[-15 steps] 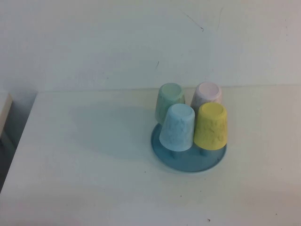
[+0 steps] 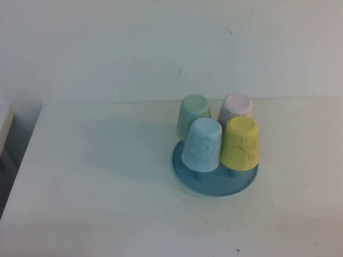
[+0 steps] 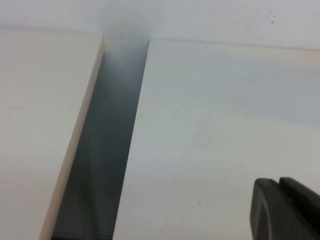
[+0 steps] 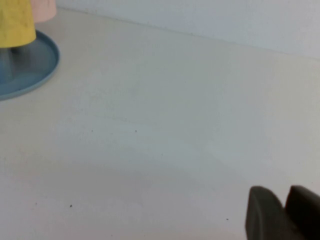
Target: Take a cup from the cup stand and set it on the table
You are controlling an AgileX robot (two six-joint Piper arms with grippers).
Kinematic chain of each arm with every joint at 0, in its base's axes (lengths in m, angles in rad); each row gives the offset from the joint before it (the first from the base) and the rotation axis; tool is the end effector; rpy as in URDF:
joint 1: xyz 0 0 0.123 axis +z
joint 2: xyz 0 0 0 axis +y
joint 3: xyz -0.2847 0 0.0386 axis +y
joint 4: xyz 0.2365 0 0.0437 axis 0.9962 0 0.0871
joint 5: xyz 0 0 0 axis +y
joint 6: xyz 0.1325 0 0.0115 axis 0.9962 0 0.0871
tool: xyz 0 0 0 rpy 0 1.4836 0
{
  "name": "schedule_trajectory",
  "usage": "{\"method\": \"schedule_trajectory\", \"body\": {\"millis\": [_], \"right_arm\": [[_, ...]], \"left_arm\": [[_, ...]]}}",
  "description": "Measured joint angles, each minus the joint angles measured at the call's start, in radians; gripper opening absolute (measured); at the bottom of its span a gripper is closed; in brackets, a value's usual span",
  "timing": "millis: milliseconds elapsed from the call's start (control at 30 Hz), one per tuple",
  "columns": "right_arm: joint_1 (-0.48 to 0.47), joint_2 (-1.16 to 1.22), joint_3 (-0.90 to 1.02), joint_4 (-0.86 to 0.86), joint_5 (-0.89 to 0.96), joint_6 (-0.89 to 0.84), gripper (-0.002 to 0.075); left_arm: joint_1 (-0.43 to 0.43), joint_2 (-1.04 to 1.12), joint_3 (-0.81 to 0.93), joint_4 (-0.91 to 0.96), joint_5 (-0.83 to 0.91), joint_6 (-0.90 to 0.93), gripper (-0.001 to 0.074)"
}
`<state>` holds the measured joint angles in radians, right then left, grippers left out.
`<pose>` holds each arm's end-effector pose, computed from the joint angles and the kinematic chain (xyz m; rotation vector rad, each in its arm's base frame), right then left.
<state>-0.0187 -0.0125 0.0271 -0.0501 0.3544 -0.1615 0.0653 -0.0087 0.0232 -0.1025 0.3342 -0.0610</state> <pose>0.0796 -0.0038 0.1613 -0.1638 1.8485 -0.1742 0.0806 0.0008 0.1652 -0.1804 1.8227 -0.0959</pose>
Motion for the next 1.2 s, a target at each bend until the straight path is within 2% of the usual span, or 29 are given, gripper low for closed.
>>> {"method": "schedule_trajectory", "body": {"millis": [567,933,1200], "right_arm": [[0.000,0.000,-0.003,-0.001,-0.016,0.000,0.0091],[0.000,0.000,-0.368,-0.079,-0.018,0.037,0.0091],[0.000,0.000,-0.353,-0.097,-0.024,0.019,0.0091]], "left_arm": [[0.000,0.000,0.000,0.000,0.000,0.000,-0.0003],[0.000,0.000,0.000,0.000,0.000,0.002,-0.0003],[0.000,0.000,0.000,0.000,0.000,0.002,-0.0003]]}}
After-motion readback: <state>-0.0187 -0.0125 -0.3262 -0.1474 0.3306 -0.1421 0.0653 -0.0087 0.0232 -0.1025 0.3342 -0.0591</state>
